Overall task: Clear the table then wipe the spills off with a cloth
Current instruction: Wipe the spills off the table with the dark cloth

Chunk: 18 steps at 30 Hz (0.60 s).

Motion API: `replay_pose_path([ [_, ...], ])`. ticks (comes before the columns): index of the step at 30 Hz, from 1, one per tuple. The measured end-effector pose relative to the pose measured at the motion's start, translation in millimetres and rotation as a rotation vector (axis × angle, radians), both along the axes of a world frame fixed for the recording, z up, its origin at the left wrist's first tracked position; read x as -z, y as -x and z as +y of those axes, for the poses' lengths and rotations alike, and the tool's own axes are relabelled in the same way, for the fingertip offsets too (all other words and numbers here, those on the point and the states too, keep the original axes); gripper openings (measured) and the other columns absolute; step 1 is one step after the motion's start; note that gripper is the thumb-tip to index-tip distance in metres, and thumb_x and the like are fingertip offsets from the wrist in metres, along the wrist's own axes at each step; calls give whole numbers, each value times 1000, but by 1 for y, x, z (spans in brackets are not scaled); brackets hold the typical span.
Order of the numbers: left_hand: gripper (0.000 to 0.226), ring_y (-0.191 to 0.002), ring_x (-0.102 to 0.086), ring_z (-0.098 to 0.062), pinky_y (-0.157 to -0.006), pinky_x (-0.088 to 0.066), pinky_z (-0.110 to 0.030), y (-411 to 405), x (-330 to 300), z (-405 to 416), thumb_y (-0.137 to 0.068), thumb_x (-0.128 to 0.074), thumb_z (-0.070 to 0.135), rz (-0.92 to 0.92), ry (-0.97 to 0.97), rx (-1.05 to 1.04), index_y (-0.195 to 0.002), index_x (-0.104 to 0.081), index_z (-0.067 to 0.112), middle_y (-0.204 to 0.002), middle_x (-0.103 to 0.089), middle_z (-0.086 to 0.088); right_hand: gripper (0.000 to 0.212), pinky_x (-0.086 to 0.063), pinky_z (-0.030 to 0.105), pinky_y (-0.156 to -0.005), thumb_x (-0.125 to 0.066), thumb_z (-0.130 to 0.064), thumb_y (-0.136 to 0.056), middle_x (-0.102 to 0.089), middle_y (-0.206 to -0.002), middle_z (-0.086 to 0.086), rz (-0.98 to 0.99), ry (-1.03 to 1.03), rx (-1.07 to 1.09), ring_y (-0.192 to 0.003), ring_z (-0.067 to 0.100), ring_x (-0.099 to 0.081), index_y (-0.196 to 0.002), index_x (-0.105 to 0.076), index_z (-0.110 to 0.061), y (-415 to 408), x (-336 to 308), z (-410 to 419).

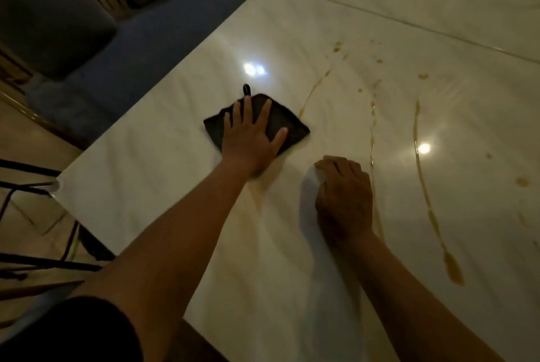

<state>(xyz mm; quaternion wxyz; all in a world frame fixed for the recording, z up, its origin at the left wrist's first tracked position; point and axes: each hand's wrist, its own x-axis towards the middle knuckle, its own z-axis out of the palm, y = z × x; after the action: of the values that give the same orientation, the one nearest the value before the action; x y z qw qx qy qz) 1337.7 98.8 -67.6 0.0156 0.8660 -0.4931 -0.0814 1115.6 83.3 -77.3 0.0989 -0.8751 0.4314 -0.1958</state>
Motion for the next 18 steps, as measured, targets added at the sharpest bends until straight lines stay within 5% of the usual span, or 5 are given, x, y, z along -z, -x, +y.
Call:
replay_pose_path([
  [4,82,-155,1,-37,-125,0,-54,8,5,2,-95,-14,73,-11,31,16,-163,-3,29,-169,1,-17,34,-47,40,-76,-52,-4,-83,-66,-105,9,-78,-66,110,-93,31,-59,-112,-68,-12,-22,-13,-25],
  [10,78,-157,6,-30,-126,-3,-51,43,6,49,-96,-10,74,5,53,126,-162,-2,34,-170,4,-9,54,-32,36,-112,-42,1,-90,-47,-148,10,-31,-205,126,-139,27,-37,-142,-50,-9,-66,-24,-90],
  [18,78,-156,0,-34,-125,0,-53,-52,4,-95,-96,-19,73,-9,54,111,-162,-7,34,-170,0,-12,47,-25,38,-114,-47,0,-88,-55,-140,20,-75,-88,152,-135,36,-47,-134,-57,2,-69,6,-90],
])
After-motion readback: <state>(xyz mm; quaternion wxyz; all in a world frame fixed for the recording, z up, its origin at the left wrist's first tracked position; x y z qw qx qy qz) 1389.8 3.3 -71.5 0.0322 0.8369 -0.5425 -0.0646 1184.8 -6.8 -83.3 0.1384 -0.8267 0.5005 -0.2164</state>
